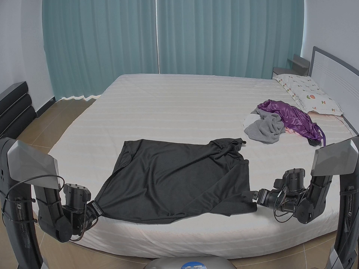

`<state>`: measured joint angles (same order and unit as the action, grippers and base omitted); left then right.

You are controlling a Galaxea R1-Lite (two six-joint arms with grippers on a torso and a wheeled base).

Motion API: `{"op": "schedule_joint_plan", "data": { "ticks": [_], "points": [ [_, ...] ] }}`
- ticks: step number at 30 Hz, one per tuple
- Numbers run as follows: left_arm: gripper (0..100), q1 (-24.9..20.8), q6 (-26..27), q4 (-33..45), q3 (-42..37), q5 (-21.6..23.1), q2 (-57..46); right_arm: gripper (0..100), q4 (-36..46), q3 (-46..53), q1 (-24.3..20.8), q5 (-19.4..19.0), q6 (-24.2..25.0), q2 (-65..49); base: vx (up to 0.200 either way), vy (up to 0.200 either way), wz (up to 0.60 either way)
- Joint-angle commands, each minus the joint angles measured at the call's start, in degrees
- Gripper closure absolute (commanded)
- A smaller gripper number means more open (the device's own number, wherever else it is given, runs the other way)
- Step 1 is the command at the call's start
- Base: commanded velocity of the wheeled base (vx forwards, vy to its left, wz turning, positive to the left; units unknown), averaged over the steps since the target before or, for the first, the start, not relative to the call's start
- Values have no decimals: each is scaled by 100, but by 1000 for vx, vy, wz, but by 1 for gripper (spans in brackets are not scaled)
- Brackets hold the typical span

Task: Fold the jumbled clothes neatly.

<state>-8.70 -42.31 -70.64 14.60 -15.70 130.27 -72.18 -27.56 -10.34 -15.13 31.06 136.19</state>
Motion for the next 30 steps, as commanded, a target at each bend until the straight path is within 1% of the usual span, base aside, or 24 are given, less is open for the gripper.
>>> {"op": "schedule_joint_plan", "data": {
  "ticks": [1, 2, 3, 8, 11, 15, 21, 30],
  "points": [
    [100, 0, 4, -2, -28, -3, -19, 0, -94, 260, -249, -104, -65, 92, 0, 0, 0],
    [100, 0, 4, -2, -19, -3, -19, 0, -94, 251, -293, -96, -74, 136, 0, 0, 0],
    [100, 0, 4, -2, -28, -3, -19, 100, -77, 234, -329, -87, -83, 162, 0, 0, 0],
    [100, 0, 4, -2, -28, -3, -19, 100, -24, 234, -355, -43, -127, 188, 0, 0, 0],
    [100, 0, 30, -2, -45, -3, -28, 100, -24, 418, -293, -69, -162, -84, 0, 0, 0],
    [100, 0, 153, 7, -81, -3, -45, 100, -24, 700, -214, -175, -171, -488, 0, 0, 0],
    [100, 0, 276, 7, -204, -12, -256, 100, -15, 1429, -118, -693, -127, -1332, 0, 0, 0],
    [100, 0, 487, 7, -362, -21, -415, 100, -15, 2132, -100, -720, -83, -1895, 0, 0, 0]
  ]
}}
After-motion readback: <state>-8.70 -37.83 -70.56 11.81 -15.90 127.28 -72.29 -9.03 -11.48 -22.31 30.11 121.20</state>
